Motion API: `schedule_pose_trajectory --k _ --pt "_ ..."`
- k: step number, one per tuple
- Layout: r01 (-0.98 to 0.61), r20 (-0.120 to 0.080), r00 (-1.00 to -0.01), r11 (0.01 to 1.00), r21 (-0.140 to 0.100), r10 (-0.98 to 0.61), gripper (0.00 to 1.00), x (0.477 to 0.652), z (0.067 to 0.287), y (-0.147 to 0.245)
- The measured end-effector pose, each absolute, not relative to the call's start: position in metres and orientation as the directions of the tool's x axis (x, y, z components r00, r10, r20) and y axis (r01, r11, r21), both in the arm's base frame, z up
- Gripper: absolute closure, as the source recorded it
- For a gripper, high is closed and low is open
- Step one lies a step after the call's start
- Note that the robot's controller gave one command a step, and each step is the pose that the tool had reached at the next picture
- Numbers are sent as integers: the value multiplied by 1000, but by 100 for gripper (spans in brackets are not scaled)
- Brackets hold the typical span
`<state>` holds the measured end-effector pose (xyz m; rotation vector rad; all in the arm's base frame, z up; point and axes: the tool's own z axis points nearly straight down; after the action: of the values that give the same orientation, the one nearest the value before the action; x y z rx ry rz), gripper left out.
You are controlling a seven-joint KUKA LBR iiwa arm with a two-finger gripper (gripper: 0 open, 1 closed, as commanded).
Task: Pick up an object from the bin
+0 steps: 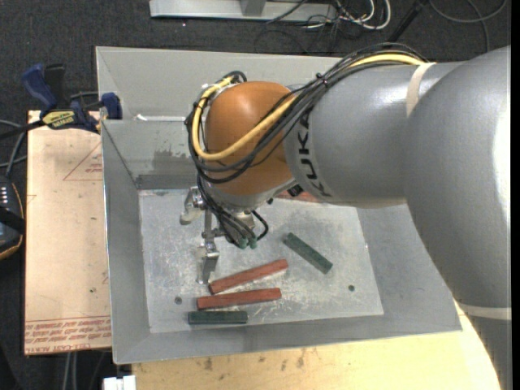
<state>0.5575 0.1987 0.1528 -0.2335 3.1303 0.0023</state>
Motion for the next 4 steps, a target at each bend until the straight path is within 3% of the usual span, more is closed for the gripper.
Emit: schedule_pose_trajectory --k 1,2,3,4 --pt "-452 0 -892 892 1 -452 0 524 138 170" --pt "-484 4 -875 875 0 -484 0 493 143 129" --pt "-581 -4 -814 814 0 -581 0 499 93 131" --pt "-580 -27 -814 815 -2 -580 100 501 78 100"
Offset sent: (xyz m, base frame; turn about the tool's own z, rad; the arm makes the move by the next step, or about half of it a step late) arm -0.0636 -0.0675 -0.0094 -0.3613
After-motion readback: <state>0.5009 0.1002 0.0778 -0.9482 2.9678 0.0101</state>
